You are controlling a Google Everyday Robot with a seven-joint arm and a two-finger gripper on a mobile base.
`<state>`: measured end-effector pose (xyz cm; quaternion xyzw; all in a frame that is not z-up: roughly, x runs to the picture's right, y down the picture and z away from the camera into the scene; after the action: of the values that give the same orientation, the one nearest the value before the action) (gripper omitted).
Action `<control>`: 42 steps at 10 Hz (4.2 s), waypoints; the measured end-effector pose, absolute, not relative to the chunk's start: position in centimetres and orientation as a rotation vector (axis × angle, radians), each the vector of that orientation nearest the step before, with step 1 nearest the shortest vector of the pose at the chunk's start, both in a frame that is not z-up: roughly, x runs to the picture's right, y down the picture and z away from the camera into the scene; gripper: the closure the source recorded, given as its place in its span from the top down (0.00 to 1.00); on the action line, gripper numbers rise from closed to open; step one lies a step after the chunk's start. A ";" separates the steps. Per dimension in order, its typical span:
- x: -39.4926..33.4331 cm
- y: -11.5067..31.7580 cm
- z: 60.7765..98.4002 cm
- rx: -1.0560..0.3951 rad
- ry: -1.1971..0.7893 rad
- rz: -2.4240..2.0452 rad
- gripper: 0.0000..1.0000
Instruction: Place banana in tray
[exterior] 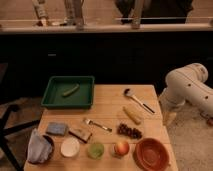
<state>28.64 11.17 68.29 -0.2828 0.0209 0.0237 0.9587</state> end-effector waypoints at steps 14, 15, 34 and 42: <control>28.6 11.2 68.3 -0.573 0.042 0.048 0.80; 28.6 11.2 68.3 -0.573 0.042 0.048 0.80; 27.5 11.6 70.9 -0.639 0.124 0.162 0.80; 26.0 14.1 75.9 -0.688 0.143 0.233 0.80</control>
<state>26.02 14.11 75.94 -0.3360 0.0701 0.1137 0.9323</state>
